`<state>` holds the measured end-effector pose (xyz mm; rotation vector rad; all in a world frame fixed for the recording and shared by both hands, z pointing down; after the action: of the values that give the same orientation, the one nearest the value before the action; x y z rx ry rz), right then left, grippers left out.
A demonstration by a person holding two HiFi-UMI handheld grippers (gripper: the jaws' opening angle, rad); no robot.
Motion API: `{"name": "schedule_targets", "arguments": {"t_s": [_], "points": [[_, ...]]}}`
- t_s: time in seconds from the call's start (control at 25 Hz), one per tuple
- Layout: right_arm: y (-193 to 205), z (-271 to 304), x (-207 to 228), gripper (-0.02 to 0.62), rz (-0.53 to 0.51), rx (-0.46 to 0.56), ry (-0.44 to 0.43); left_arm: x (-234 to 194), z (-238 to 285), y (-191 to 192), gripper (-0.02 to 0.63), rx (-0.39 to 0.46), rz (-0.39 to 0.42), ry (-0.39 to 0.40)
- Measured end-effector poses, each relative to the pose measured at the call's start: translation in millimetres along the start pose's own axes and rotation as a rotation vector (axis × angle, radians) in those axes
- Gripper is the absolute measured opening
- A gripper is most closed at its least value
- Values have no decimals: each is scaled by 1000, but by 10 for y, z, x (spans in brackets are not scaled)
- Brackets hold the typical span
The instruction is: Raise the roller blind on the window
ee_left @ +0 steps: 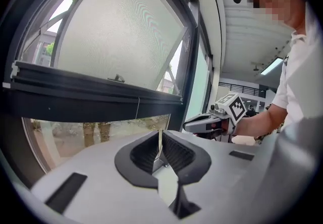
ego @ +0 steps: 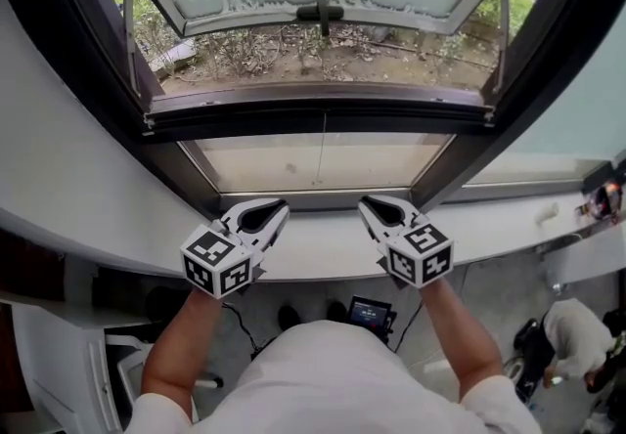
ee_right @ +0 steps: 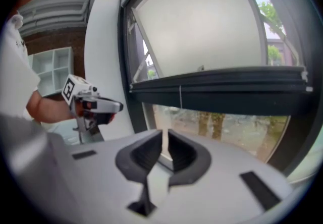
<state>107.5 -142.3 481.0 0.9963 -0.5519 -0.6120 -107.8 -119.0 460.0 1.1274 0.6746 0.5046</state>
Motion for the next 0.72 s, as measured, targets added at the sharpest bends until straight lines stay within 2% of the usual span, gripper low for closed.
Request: {"name": "schedule_targets", "arguments": {"t_s": [0.32, 0.48, 0.72], "points": [[-233, 99, 199, 26, -87, -7, 48, -187, 92, -217, 33, -14, 96, -50], [-384, 175, 271, 28, -222, -19, 107, -314, 161, -349, 75, -40, 160, -72], [-583, 355, 356, 55, -436, -64, 169, -494, 288, -523, 95, -93, 313, -124]]}}
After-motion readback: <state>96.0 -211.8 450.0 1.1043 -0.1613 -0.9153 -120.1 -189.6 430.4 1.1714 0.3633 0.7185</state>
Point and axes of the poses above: the fingertips, and each gripper's own axes: z forward along the fingers, x to its right, y out of its underside, the point moved 6 cm from there along -z, backward along the fingers, and after that the axes turned 1 degree about -x, right-handed, at the moved point
